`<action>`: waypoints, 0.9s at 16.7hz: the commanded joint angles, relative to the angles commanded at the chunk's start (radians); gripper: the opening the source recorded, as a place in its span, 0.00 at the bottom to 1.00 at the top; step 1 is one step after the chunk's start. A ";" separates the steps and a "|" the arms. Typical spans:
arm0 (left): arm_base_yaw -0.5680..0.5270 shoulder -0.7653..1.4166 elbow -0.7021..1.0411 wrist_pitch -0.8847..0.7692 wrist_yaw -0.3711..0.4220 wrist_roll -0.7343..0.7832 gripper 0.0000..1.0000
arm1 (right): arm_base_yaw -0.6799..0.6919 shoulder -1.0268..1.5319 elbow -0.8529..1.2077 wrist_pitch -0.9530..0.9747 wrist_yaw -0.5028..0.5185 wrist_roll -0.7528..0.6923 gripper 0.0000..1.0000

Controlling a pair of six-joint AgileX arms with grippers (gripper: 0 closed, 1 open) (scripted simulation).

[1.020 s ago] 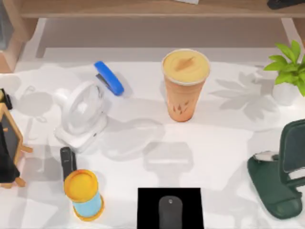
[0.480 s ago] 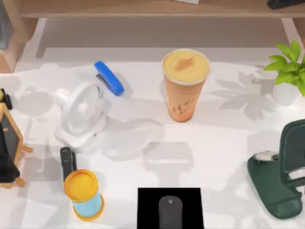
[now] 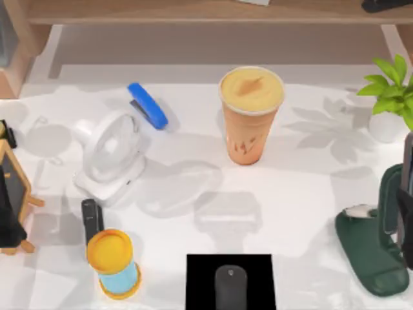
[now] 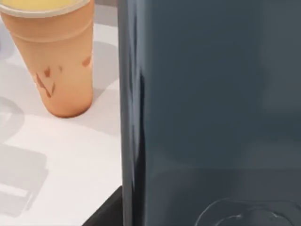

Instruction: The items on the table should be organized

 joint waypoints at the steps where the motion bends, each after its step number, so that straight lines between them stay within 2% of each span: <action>1: 0.000 0.000 0.000 0.000 0.000 0.000 1.00 | -0.015 0.023 -0.006 0.029 -0.015 -0.008 0.00; 4: 0.000 0.000 0.000 0.000 0.000 0.000 1.00 | -0.046 0.084 -0.019 0.101 -0.044 -0.016 0.00; 9: 0.000 0.000 0.000 0.000 0.000 0.000 1.00 | -0.051 0.094 -0.021 0.113 -0.048 -0.016 0.00; 15: 0.000 0.000 0.000 0.000 0.000 0.000 1.00 | -0.051 0.094 -0.021 0.113 -0.048 -0.016 0.45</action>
